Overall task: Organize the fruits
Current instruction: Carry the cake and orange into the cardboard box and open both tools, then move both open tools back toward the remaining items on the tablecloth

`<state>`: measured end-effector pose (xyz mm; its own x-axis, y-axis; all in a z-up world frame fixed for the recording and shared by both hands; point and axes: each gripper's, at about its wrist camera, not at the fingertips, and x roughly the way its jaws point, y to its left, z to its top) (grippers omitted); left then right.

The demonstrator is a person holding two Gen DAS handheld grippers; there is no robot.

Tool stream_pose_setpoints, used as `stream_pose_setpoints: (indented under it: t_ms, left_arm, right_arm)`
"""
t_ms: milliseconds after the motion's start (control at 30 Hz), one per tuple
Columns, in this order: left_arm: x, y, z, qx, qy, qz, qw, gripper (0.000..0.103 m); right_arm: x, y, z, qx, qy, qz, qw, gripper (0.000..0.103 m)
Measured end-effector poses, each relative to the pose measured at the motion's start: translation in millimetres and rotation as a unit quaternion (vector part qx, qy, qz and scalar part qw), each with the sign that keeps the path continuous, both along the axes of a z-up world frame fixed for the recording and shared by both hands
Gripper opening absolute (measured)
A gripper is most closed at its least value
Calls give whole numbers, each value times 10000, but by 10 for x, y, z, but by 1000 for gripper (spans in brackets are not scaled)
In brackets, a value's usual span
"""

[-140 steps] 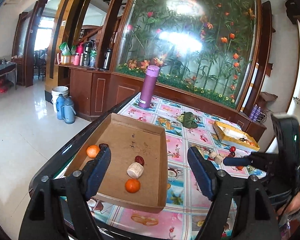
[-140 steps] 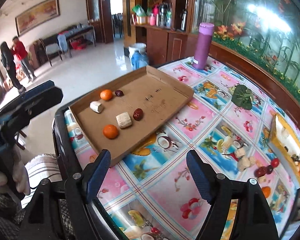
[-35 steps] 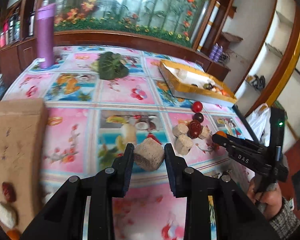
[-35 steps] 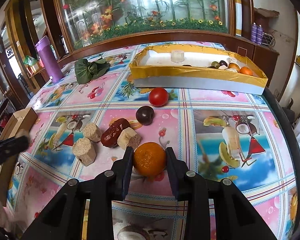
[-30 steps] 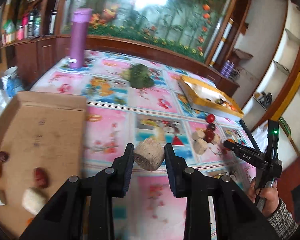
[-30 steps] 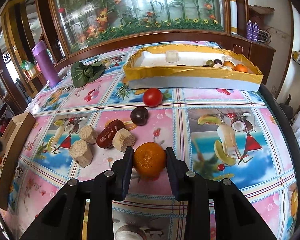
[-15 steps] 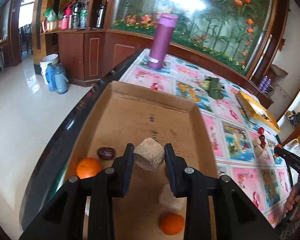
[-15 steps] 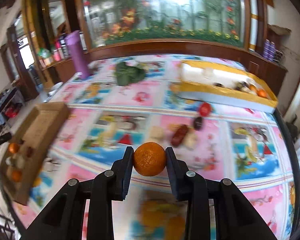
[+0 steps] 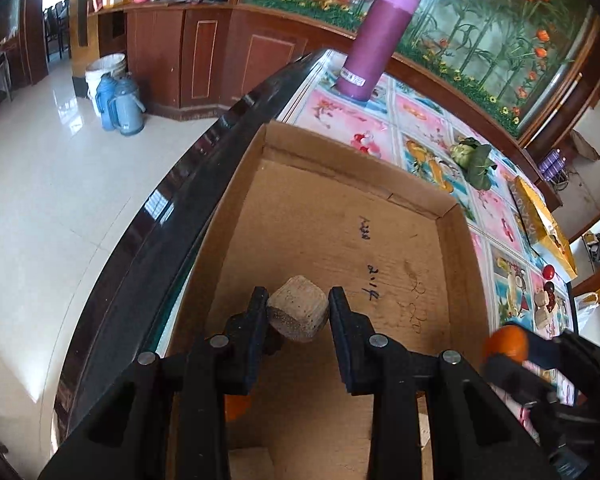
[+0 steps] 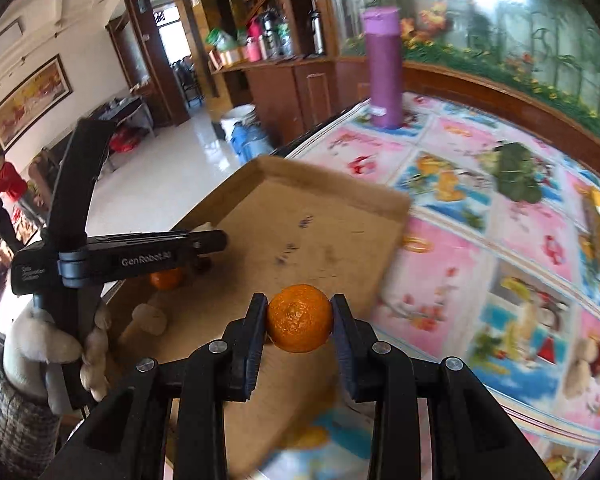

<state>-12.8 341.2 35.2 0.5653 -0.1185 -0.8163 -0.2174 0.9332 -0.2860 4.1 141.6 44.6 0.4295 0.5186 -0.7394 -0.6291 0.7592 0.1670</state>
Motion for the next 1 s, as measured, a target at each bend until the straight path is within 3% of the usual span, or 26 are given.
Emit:
stream_pose_setpoints:
  t_ms: [167,267,333,367,400,567,633,733,867,1000]
  left_arm:
    - [-8,94,-34,-346,10,65,9994,31]
    - [-21,132,-32,-499,-67,82,9987,47]
    - [-43,152,-11,-555,-158,115,9983,50]
    - [-54,158,2,-565,-193,131,9981,50]
    - [-63,158,18,-538,-210,152,9982,50]
    - [-265,127,213,-401,-480,238,9978,52]
    - [-407,83,319,-333,-654,287,9969,60]
    - [-636,-76,484,-174,-906,365,9951,64]
    - [-910,-378,653,404,-1021,644,9919,82]
    - [-1180,-611,739,497,-1266,805,9874,87]
  right_arm:
    - [205,400,-263,-217,235,64,9995,36]
    - [247,509,-349,-256,301,47,9992,36]
    - [263,524,-373,-249,298,23,9992,42]
    - [251,515,-363,-227,283,27,9993,52]
    - [244,507,-344,-192,251,20,9995,60]
    - [138,287,-77,56,-60,-94,9999,62]
    - [79,148,3,126,-178,-183,9996,66]
    - [7,-120,59,250,-233,-374,9987,70]
    - [-47,-486,43,239,-170,-588,9978,70]
    - [-137,-802,18,4,-139,-665,9977,70]
